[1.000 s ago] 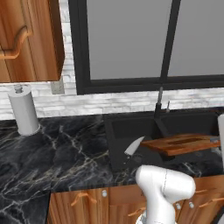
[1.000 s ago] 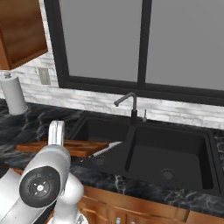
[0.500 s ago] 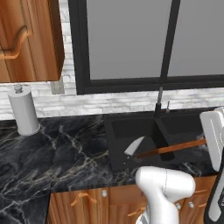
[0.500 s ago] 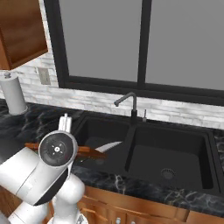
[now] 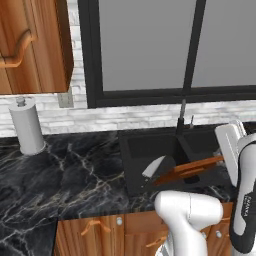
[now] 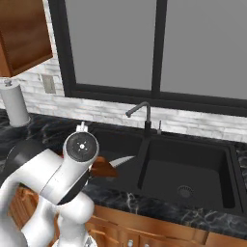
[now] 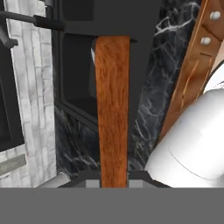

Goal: Move the cutting board and knife to the sink. Then move spray from the cabinet to the counter.

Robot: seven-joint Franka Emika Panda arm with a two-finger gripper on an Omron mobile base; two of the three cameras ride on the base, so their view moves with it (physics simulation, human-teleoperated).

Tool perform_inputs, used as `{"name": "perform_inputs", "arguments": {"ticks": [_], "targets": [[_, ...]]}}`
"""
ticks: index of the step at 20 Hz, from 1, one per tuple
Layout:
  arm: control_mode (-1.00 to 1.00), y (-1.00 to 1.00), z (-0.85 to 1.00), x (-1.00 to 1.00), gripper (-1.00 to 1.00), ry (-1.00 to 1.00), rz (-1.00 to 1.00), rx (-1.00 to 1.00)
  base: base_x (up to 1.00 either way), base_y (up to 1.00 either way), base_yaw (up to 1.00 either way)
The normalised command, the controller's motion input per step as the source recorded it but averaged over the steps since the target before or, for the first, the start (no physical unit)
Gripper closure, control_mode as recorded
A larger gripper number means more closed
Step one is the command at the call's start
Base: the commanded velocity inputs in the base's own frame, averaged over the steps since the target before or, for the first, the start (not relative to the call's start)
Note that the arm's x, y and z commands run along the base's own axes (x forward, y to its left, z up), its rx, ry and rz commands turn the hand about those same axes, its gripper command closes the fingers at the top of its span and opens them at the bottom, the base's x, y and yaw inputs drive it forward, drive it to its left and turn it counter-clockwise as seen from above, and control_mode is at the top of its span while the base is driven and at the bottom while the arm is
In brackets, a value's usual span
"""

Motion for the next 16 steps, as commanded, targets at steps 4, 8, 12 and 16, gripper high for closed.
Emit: {"name": "perform_inputs", "arguments": {"ticks": [4,8,12,16], "targets": [[-1.00,0.00,-0.25,0.46,1.00,0.00,0.03,0.00,0.00,0.00,0.00],[-1.00,0.00,-0.24,0.44,1.00,0.00,0.03,0.00,0.00,0.00,0.00],[-1.00,0.00,-0.26,0.42,1.00,0.00,0.04,0.00,0.00,0.00,0.00],[-1.00,0.00,-0.34,0.41,1.00,0.00,0.03,0.02,0.00,0.00,0.00]]}}
